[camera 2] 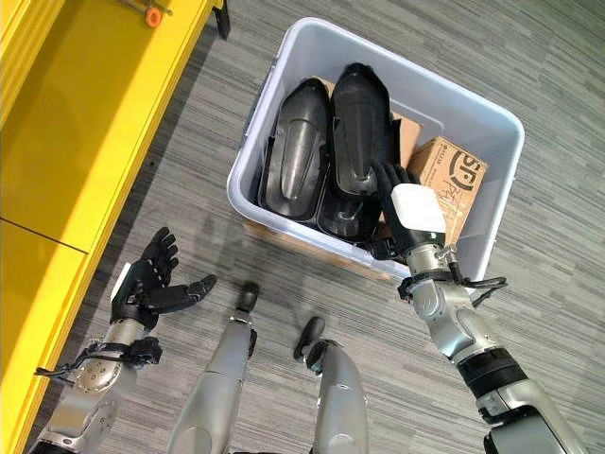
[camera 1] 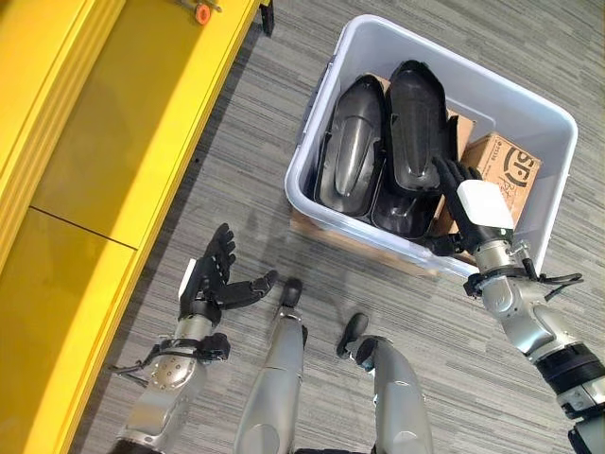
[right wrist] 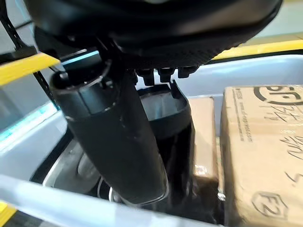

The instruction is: Move parts from the plastic box to the shelf.

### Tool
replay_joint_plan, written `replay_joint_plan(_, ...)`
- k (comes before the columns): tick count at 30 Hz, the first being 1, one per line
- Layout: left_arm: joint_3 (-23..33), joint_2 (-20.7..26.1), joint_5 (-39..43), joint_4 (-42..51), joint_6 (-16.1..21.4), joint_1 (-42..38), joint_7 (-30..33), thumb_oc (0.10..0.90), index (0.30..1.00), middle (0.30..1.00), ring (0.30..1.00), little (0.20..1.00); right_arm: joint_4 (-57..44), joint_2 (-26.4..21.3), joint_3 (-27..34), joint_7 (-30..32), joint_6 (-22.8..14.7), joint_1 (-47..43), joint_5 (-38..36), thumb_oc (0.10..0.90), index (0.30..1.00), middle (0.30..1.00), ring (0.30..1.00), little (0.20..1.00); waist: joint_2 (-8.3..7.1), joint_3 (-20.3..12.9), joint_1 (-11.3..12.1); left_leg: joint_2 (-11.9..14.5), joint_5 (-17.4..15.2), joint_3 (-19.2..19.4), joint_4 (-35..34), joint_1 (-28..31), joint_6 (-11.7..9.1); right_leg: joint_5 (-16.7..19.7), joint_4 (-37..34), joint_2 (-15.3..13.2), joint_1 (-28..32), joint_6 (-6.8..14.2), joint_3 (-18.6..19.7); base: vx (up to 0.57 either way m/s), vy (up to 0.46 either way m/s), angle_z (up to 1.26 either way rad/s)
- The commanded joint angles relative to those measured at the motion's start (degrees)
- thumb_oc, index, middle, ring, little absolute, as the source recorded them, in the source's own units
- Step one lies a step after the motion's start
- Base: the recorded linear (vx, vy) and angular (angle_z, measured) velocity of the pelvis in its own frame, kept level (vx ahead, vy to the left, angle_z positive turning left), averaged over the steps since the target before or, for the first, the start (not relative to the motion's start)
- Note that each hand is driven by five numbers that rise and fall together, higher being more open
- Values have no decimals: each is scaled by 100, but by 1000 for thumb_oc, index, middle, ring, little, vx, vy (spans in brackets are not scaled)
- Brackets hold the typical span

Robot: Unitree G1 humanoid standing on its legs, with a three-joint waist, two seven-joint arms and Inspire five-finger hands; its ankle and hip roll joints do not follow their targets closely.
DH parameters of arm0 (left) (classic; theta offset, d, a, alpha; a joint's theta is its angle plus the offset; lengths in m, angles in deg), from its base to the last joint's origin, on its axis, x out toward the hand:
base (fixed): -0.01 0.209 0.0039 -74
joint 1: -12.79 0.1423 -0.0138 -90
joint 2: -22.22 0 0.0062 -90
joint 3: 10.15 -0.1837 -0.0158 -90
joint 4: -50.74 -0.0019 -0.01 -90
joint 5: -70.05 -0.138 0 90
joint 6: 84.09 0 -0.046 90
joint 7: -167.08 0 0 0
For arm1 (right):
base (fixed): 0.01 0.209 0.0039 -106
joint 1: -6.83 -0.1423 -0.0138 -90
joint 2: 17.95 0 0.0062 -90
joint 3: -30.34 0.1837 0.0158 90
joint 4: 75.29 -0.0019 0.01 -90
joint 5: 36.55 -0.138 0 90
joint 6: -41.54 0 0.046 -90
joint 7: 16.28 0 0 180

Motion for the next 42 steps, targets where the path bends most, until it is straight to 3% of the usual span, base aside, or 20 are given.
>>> replay_joint_plan(1, 256, 35, -197, 686, 386, 222, 48, 900, 1000, 1000, 1000, 1000, -162, -557, 286, 462, -93, -690, 300, 900, 1000, 1000, 1000, 1000, 85, -74, 21, 417, -617, -8, 186, 279, -32, 57, -145, -253, 54, 369, 618, -12, 19, -22)
replay_joint_plan(11, 328, -72, -218, 752, 340, 259, 90, 900, 1000, 1000, 1000, 1000, -830, -800, 609, 575, -145, -827, 459, 900, 1000, 1000, 1000, 1000, 93, -74, -14, 412, -936, 30, 762, 76, 39, -245, 418, -289, -182, 293, 731, 10, -1, -3)
replay_joint_plan(16, 336, -75, -250, 768, 313, 293, 83, 900, 1000, 1000, 1000, 1000, -797, -927, 458, 509, -112, -978, 569, 900, 1000, 1000, 1000, 1000, 91, -74, 7, 403, -968, 31, 831, 7, 51, -299, 517, -303, -255, 278, 743, 16, -6, 1)
replay_joint_plan(33, 276, -38, -282, 734, 342, 299, 165, 900, 1000, 1000, 1000, 1000, -47, -1280, -343, 520, 101, -1981, 817, 900, 1000, 1000, 1000, 1000, 318, -74, 61, 306, -1011, 135, 1083, -493, 76, -462, 971, -404, -903, 191, 925, 3, -4, 2)
replay_joint_plan(42, 258, -131, -273, 712, 343, 325, 212, 900, 1000, 1000, 1000, 1000, -46, -1319, -380, 514, 132, -2038, 904, 900, 1000, 1000, 1000, 1000, 380, -74, 3, 283, -1178, 223, 1492, -775, 75, -702, 1405, -400, -1285, 117, 1061, 0, -10, -5)
